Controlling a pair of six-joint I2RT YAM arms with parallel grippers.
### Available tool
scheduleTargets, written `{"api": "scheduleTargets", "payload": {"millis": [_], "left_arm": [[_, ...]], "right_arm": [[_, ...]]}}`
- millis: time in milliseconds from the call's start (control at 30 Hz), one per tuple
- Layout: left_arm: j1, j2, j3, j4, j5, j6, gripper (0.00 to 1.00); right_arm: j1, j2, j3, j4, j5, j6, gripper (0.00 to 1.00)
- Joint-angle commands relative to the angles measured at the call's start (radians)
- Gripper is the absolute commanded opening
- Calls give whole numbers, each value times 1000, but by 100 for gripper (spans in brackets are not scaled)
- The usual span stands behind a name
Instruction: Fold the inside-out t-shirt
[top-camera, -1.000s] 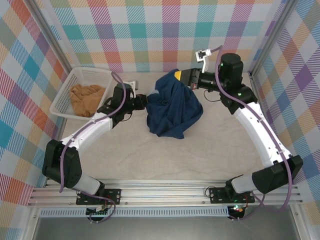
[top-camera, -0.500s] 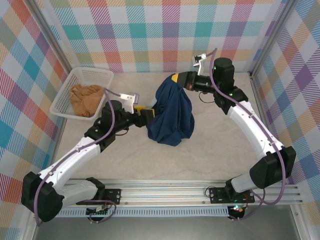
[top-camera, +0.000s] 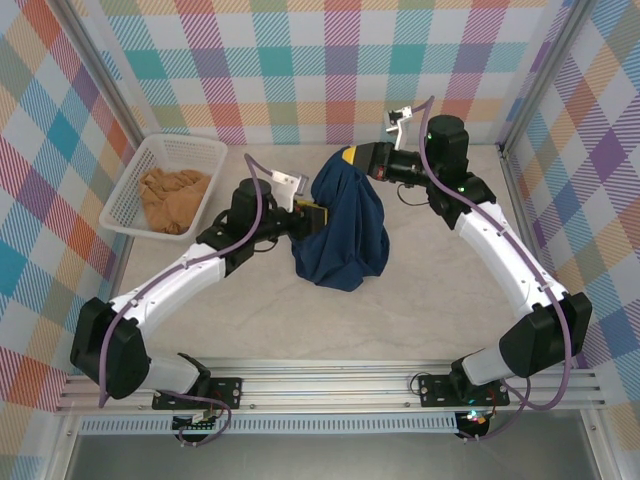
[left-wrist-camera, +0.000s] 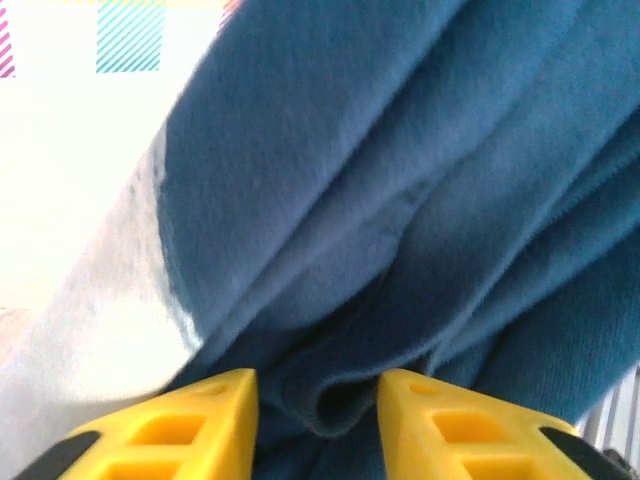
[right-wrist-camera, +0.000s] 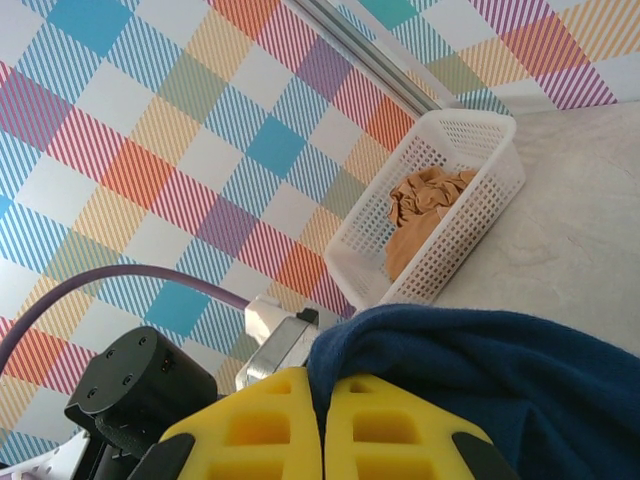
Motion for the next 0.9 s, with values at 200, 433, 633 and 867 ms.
{"api": "scheduleTargets", "payload": {"millis": [200,433,633,867], "left_arm": [[5,-14,73,-15,72,-31,0],[41,-315,22,33,-190,-235,0],[41,-297,142,-56,-146,-203,0],[41,-233,186,-123,-125,-161,0]], "right_arm": [[4,-3,60,-85,91,-94,0],[7,27,167,-473,615,-451,5],[7,47,176,-563,633,-547,18],[8,-44,-45,-444,363,-636,49]]}}
